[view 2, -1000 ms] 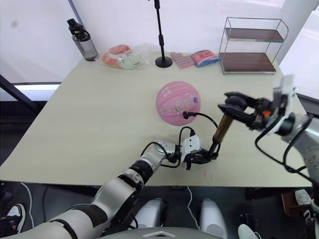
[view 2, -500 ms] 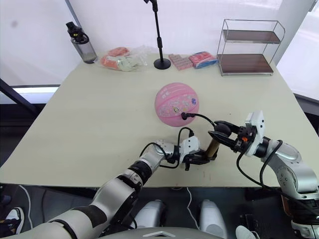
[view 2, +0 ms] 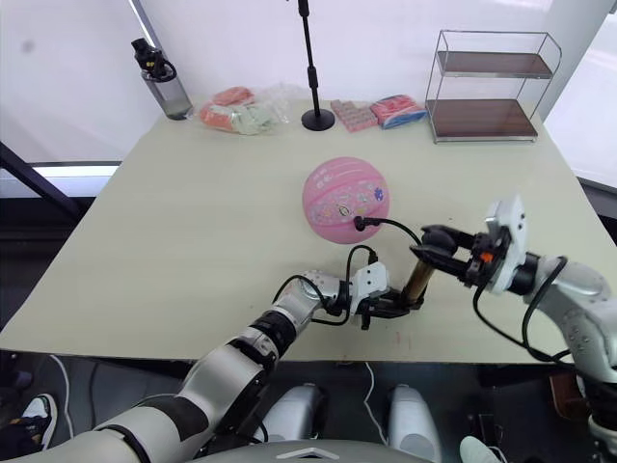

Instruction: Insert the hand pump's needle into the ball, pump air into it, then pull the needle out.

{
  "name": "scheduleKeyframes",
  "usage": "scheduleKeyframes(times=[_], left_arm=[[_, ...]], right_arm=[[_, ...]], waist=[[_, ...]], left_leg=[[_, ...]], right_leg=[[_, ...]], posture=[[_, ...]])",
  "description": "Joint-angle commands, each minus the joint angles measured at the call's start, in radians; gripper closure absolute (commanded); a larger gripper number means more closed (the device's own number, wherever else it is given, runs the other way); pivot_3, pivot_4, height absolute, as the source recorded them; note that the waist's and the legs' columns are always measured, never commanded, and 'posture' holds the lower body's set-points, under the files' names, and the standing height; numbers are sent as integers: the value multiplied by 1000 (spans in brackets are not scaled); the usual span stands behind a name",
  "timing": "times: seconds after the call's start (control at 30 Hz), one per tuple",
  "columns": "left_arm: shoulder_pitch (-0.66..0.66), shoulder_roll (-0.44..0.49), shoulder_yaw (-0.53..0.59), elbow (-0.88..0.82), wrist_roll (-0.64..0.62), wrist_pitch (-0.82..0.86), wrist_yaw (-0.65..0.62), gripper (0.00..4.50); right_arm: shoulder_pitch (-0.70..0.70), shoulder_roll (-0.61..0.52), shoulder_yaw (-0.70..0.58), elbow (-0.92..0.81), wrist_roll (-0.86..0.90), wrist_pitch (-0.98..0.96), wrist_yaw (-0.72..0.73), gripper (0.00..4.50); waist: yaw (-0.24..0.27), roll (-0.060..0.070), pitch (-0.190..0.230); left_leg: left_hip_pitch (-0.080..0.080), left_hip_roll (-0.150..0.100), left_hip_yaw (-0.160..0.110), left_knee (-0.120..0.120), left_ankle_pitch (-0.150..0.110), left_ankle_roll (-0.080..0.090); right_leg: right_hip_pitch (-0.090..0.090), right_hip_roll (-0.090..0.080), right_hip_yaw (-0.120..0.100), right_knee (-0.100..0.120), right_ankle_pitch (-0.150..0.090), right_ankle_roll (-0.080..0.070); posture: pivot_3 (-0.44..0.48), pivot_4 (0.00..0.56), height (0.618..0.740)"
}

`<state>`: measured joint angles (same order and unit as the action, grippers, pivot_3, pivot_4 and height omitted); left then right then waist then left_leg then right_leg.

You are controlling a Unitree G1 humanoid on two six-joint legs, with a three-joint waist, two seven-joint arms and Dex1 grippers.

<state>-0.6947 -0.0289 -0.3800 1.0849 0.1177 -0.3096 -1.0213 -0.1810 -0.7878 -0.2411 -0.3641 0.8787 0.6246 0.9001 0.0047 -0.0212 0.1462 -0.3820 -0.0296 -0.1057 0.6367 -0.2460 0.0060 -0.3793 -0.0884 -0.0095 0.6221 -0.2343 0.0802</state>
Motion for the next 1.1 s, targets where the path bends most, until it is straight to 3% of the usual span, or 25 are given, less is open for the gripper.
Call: scheduleKeyframes(times=[0.03, 0.37, 0.6, 0.93, 1.1], left_arm=[[74, 45, -34, 135, 77, 83, 20, 3465], [75, 36, -33, 137, 80, 82, 20, 3465], [72, 33, -28, 140, 81, 82, 25, 3465], [73, 36, -27, 140, 82, 82, 25, 3465], [72, 40, -28, 138, 84, 81, 23, 3465]], right_arm=[[-66, -54, -118, -48, 98, 41, -13, 2581], [-280, -224, -251, 41, 274, 180, -24, 2581], [-355, -248, -268, 84, 317, 228, -40, 2581], [-224, -169, -200, 21, 231, 200, -21, 2581], [-105, -45, -107, 11, 157, 144, -31, 2581]], waist=[[4, -2, 2], [10, -1, 7], [11, 1, 8], [11, 0, 8], [8, -3, 4]], left_leg=[[0, 0, 0, 0, 0, 1], [-2, 0, -2, 0, 2, 3], [-13, -2, -2, 2, 2, 4], [-16, -3, -2, 3, 3, 4], [-12, -2, -2, 3, 3, 4]], right_leg=[[0, 0, 0, 0, 0, 0], [-1, -1, -2, -2, 0, 0], [-10, -2, -2, -1, 1, 0], [-13, -1, -2, 0, 1, 0], [-10, 0, -2, 0, 1, 0]], posture=[[0, 150, 731], [0, 150, 731], [0, 150, 731], [0, 150, 731], [0, 150, 731]])
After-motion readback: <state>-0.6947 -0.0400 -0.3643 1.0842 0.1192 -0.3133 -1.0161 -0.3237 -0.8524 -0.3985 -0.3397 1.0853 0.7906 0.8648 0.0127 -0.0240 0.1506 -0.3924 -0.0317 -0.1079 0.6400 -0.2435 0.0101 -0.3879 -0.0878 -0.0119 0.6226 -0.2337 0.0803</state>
